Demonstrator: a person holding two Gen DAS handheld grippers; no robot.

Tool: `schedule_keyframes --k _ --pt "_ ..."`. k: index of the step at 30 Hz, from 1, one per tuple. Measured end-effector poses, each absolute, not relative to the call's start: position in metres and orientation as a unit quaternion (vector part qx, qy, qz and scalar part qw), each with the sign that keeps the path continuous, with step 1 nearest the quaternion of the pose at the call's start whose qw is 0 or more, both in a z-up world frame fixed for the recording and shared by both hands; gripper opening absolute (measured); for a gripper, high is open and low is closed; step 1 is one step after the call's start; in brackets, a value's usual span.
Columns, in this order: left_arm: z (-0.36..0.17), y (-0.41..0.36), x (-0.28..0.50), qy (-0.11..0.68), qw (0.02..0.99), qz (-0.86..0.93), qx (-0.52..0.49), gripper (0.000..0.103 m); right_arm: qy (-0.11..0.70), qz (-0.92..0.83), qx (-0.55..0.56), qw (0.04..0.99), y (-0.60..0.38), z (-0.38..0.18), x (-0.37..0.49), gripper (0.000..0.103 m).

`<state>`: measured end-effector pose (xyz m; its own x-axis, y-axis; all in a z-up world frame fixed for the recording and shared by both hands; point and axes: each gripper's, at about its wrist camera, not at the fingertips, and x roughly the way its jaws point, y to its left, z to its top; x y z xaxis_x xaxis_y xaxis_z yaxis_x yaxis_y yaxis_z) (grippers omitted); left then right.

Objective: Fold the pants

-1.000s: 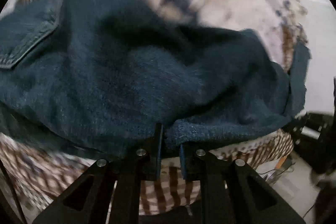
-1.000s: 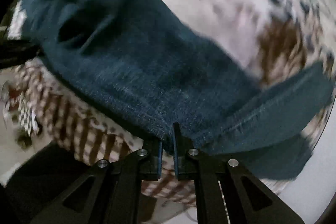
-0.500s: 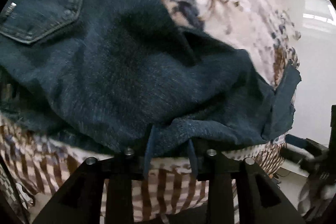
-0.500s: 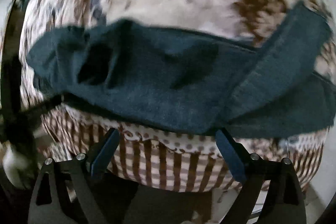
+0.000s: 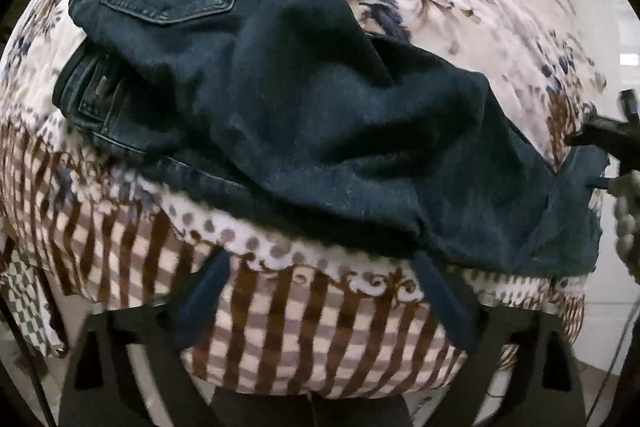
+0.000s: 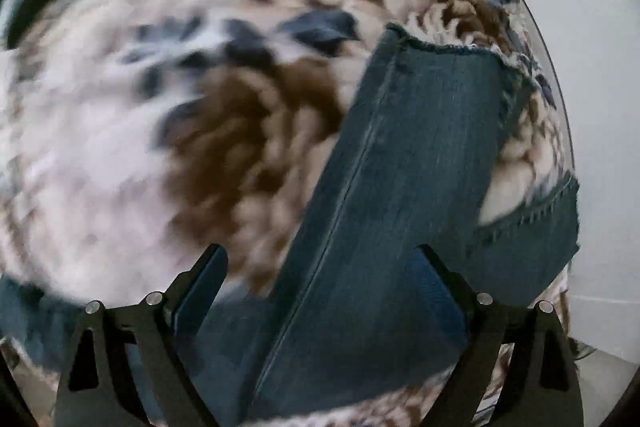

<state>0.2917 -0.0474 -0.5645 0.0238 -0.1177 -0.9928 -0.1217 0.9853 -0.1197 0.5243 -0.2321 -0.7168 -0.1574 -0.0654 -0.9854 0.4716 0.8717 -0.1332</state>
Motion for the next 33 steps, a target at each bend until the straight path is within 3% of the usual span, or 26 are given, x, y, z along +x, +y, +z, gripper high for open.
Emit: schedule_keyframes --k 1,3,4,5,9,13,18,22,24,26,28,30,32,33 --pt "-0.564 -0.046 0.294 0.694 0.715 0.007 -0.085 0.098 0.734 -0.216 0.139 0.629 -0.236 -0.726 0.531 0.085" --pt "-0.561 -0.045 0.305 0.683 0.726 0.026 -0.067 0.098 0.732 -0.225 0.14 0.628 -0.243 -0.731 0.535 0.055" --pt "-0.558 -0.043 0.313 0.674 0.735 0.04 -0.056 0.098 0.723 -0.238 0.134 0.634 -0.247 -0.726 0.532 0.02" --pt "-0.553 -0.039 0.32 0.658 0.749 0.05 -0.056 0.098 0.713 -0.242 0.142 0.642 -0.25 -0.721 0.528 0.007" --pt "-0.545 -0.025 0.344 0.617 0.78 0.088 -0.059 0.098 0.656 -0.261 0.201 0.679 -0.275 -0.675 0.487 0.005" --pt "-0.566 -0.017 0.355 0.624 0.771 0.106 -0.07 0.098 0.588 -0.3 0.256 0.707 -0.304 -0.632 0.425 0.005" --pt "-0.636 0.001 0.359 0.686 0.706 0.109 -0.14 0.098 0.591 -0.308 0.401 0.629 -0.337 -0.682 0.335 0.005" --pt "-0.661 0.012 0.362 0.688 0.694 0.106 -0.181 0.103 0.577 -0.274 0.441 0.631 -0.335 -0.704 0.302 0.009" --pt "-0.663 0.009 0.365 0.692 0.691 0.114 -0.174 0.103 0.57 -0.257 0.448 0.639 -0.335 -0.711 0.296 0.014" --pt "-0.667 0.007 0.366 0.689 0.693 0.124 -0.171 0.103 0.569 -0.256 0.455 0.635 -0.347 -0.714 0.282 0.045" --pt "-0.67 0.007 0.372 0.705 0.678 0.127 -0.166 0.103 0.56 -0.274 0.471 0.624 -0.357 -0.717 0.28 0.051" --pt "-0.66 0.007 0.373 0.7 0.678 0.139 -0.176 0.102 0.545 -0.281 0.498 0.614 -0.364 -0.723 0.273 0.048" --pt "-0.642 0.004 0.369 0.68 0.696 0.134 -0.188 0.102 0.526 -0.3 0.502 0.617 -0.37 -0.718 0.266 0.008" --pt "-0.632 0.0 0.367 0.673 0.704 0.126 -0.188 0.102 0.526 -0.303 0.492 0.624 -0.37 -0.714 0.266 0.006"
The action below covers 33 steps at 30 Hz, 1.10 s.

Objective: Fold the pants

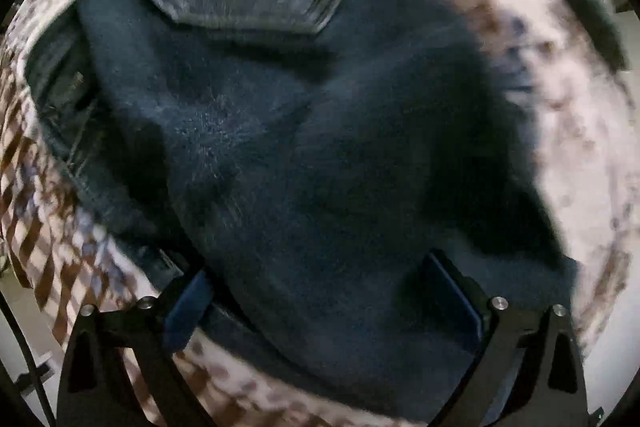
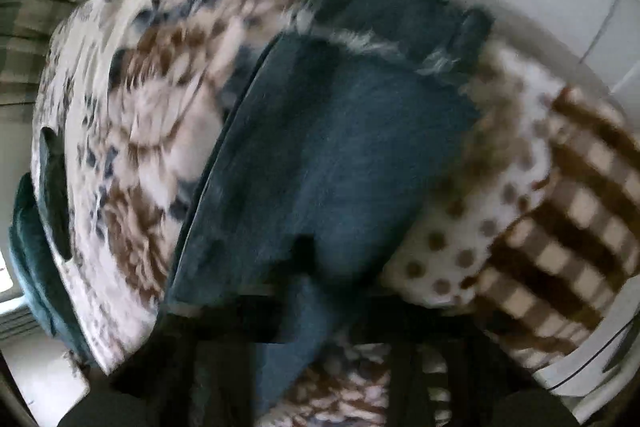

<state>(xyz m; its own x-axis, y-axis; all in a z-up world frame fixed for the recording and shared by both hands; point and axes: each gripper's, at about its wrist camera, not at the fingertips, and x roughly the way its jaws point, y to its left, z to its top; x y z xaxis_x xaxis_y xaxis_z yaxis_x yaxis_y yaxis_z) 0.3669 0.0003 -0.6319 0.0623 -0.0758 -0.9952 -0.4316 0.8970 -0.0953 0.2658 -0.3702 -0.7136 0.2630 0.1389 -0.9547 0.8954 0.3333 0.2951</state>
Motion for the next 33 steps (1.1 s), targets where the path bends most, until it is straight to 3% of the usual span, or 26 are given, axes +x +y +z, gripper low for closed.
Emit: schedule_keyframes --k 7,11,20,24,25,26,27,33 --pt "-0.569 -0.045 0.339 0.637 0.752 0.072 -0.154 0.102 0.484 -0.261 0.387 0.74 -0.359 -0.646 0.283 0.005" --pt "-0.559 -0.075 0.329 0.634 0.759 0.047 -0.142 0.102 0.458 -0.253 0.361 0.772 -0.376 -0.618 0.284 0.005" --pt "-0.572 -0.086 0.321 0.657 0.742 0.036 -0.126 0.102 0.52 -0.288 0.387 0.705 -0.421 -0.696 0.277 0.006" --pt "-0.561 -0.068 0.316 0.655 0.743 0.04 -0.13 0.102 0.517 -0.289 0.475 0.651 -0.434 -0.725 0.257 0.019" --pt "-0.555 -0.057 0.314 0.654 0.743 0.045 -0.136 0.102 0.507 -0.294 0.489 0.647 -0.435 -0.72 0.251 0.038" --pt "-0.551 -0.05 0.313 0.653 0.742 0.048 -0.141 0.102 0.5 -0.304 0.498 0.641 -0.433 -0.714 0.246 0.068" --pt "-0.547 -0.04 0.312 0.652 0.742 0.05 -0.151 0.102 0.49 -0.315 0.501 0.639 -0.427 -0.703 0.242 0.078" --pt "-0.526 0.043 0.318 0.636 0.74 0.092 -0.199 0.102 0.497 -0.241 0.505 0.663 -0.317 -0.657 0.255 0.08"
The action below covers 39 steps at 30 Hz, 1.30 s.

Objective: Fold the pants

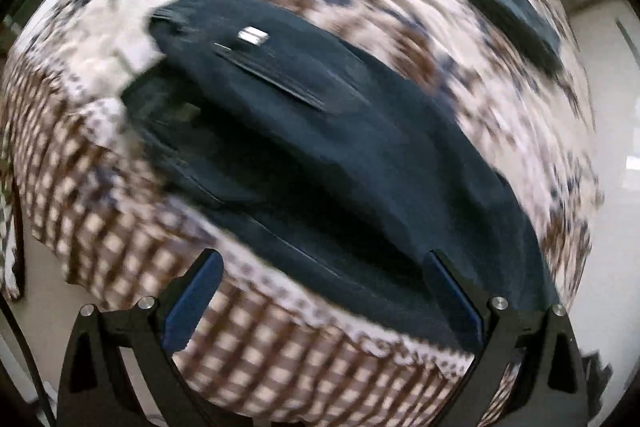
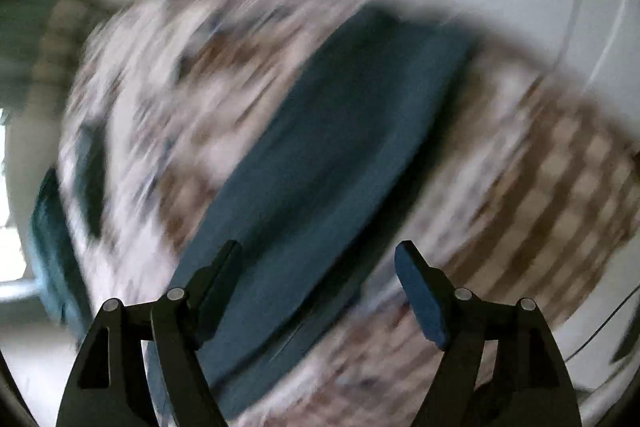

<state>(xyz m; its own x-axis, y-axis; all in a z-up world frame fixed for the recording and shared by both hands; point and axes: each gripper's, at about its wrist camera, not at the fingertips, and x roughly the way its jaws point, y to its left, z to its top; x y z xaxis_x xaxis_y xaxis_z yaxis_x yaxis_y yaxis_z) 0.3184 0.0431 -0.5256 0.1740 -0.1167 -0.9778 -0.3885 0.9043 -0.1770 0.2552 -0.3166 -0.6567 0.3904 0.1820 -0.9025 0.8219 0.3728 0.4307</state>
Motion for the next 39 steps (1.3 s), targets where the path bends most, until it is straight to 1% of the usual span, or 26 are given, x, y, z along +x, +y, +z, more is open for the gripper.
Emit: schedule_keyframes --k 2,4,6,10,11,13,14,15,16,18,19,20,21,24,25,27,28,29,31,36,39 --pt "-0.525 0.078 0.328 0.63 0.735 0.109 -0.225 0.102 0.528 -0.169 0.515 0.654 -0.259 -0.665 0.278 0.08" --pt "-0.527 0.114 0.341 0.622 0.73 0.131 -0.251 0.102 0.561 -0.1 0.538 0.622 -0.197 -0.688 0.3 0.08" --pt "-0.535 0.144 0.356 0.619 0.722 0.14 -0.276 0.102 0.577 -0.084 0.555 0.593 -0.156 -0.709 0.313 0.08" --pt "-0.565 0.192 0.387 0.622 0.699 0.161 -0.314 0.102 0.566 -0.096 0.596 0.561 -0.119 -0.739 0.327 0.079" --pt "-0.573 0.198 0.394 0.625 0.695 0.161 -0.317 0.101 0.565 -0.109 0.599 0.558 -0.114 -0.745 0.328 0.079" --pt "-0.59 0.206 0.407 0.633 0.687 0.166 -0.315 0.095 0.553 -0.135 0.608 0.554 -0.11 -0.752 0.328 0.079" --pt "-0.595 0.208 0.412 0.634 0.688 0.163 -0.315 0.079 0.546 -0.144 0.614 0.552 -0.111 -0.755 0.33 0.078" --pt "-0.598 0.207 0.417 0.632 0.693 0.158 -0.309 0.054 0.538 -0.152 0.622 0.549 -0.111 -0.757 0.329 0.078" --pt "-0.598 0.206 0.421 0.631 0.7 0.155 -0.298 0.05 0.532 -0.161 0.627 0.547 -0.111 -0.757 0.329 0.076" --pt "-0.596 0.204 0.425 0.629 0.711 0.156 -0.273 0.035 0.524 -0.169 0.624 0.554 -0.111 -0.752 0.329 0.073" --pt "-0.592 0.201 0.426 0.628 0.717 0.155 -0.26 0.033 0.52 -0.172 0.619 0.562 -0.111 -0.747 0.329 0.066" --pt "-0.589 0.202 0.425 0.626 0.722 0.152 -0.254 0.027 0.517 -0.173 0.613 0.571 -0.112 -0.743 0.328 0.06" --pt "-0.583 0.201 0.422 0.622 0.728 0.146 -0.249 0.022 0.518 -0.179 0.605 0.577 -0.111 -0.738 0.328 0.06" --pt "-0.575 0.207 0.418 0.618 0.732 0.135 -0.253 0.018 0.523 -0.182 0.598 0.58 -0.106 -0.74 0.333 0.06" --pt "-0.573 0.211 0.416 0.618 0.731 0.132 -0.26 0.017 0.524 -0.185 0.602 0.574 -0.107 -0.747 0.334 0.057" --pt "-0.57 0.217 0.413 0.617 0.728 0.125 -0.273 0.014 0.525 -0.209 0.607 0.558 -0.112 -0.759 0.329 0.034" --pt "-0.569 0.219 0.411 0.617 0.726 0.124 -0.278 0.014 0.524 -0.222 0.608 0.554 -0.112 -0.761 0.329 0.015" --pt "-0.567 0.22 0.41 0.616 0.725 0.12 -0.282 0.013 0.514 -0.228 0.615 0.553 -0.113 -0.759 0.325 0.01" --pt "-0.558 0.222 0.403 0.615 0.726 0.114 -0.286 0.013 0.507 -0.224 0.607 0.569 -0.112 -0.743 0.321 0.008" --pt "-0.542 0.224 0.384 0.615 0.728 0.108 -0.283 0.012 0.506 -0.2 0.552 0.632 -0.107 -0.683 0.302 0.007" --pt "-0.546 0.233 0.365 0.625 0.715 0.11 -0.294 0.012 0.52 -0.193 0.534 0.638 -0.107 -0.67 0.29 0.007"
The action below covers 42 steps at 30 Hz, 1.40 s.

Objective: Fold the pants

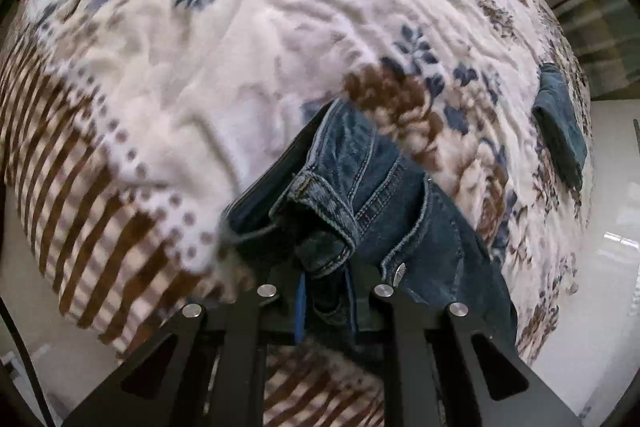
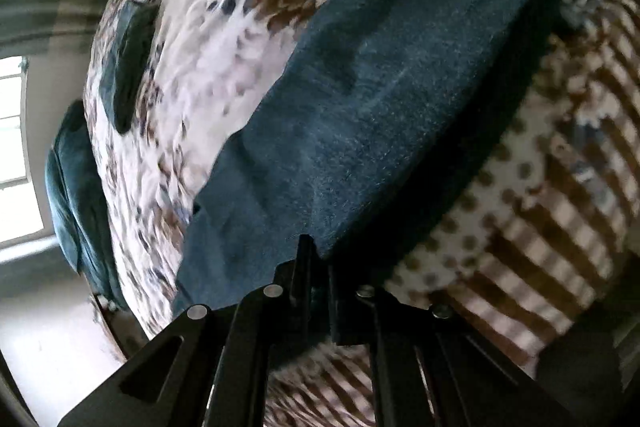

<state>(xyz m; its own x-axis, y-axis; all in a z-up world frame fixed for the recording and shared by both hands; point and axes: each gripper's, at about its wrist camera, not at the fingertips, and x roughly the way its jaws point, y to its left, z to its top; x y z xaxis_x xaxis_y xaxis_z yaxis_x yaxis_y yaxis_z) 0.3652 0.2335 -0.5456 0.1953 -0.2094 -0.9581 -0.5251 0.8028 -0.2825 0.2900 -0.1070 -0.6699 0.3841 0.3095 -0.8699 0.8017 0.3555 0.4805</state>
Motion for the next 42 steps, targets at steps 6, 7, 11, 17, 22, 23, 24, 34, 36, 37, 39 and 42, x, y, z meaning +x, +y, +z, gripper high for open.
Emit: schedule_keyframes --k 6,7,11,17,22,23,24,34,36,37,39,42 --pt "-0.606 0.246 0.349 0.648 0.688 0.138 -0.297 0.013 0.576 -0.203 0.522 0.595 -0.096 -0.714 0.266 0.007" --pt "-0.613 0.247 0.35 0.647 0.687 0.14 -0.301 0.014 0.583 -0.203 0.519 0.591 -0.095 -0.723 0.265 0.008" --pt "-0.605 0.246 0.351 0.646 0.685 0.139 -0.307 0.026 0.591 -0.182 0.531 0.58 -0.102 -0.739 0.266 0.019" --pt "-0.561 0.233 0.318 0.657 0.687 0.134 -0.28 0.07 0.586 -0.163 0.535 0.586 -0.128 -0.702 0.246 0.057" --pt "-0.545 0.184 0.323 0.647 0.722 0.1 -0.226 0.085 0.54 -0.226 0.532 0.612 -0.183 -0.673 0.233 0.057" --pt "-0.545 0.173 0.329 0.645 0.728 0.094 -0.212 0.085 0.529 -0.248 0.529 0.616 -0.199 -0.672 0.231 0.057" --pt "-0.546 0.16 0.338 0.641 0.735 0.085 -0.203 0.085 0.514 -0.27 0.526 0.621 -0.217 -0.673 0.231 0.057" --pt "-0.575 0.059 0.412 0.659 0.736 0.071 -0.136 0.085 0.542 -0.317 0.465 0.624 -0.298 -0.711 0.234 0.016" --pt "-0.574 0.048 0.412 0.662 0.736 0.084 -0.118 0.085 0.578 -0.298 0.435 0.623 -0.306 -0.714 0.237 0.016" --pt "-0.572 0.045 0.413 0.662 0.734 0.091 -0.116 0.085 0.6 -0.285 0.423 0.616 -0.306 -0.714 0.244 0.019" --pt "-0.565 0.04 0.413 0.665 0.73 0.103 -0.122 0.085 0.643 -0.257 0.406 0.597 -0.309 -0.703 0.258 0.026" --pt "-0.557 0.032 0.412 0.671 0.722 0.114 -0.127 0.085 0.655 -0.182 0.363 0.637 -0.299 -0.659 0.289 0.037"
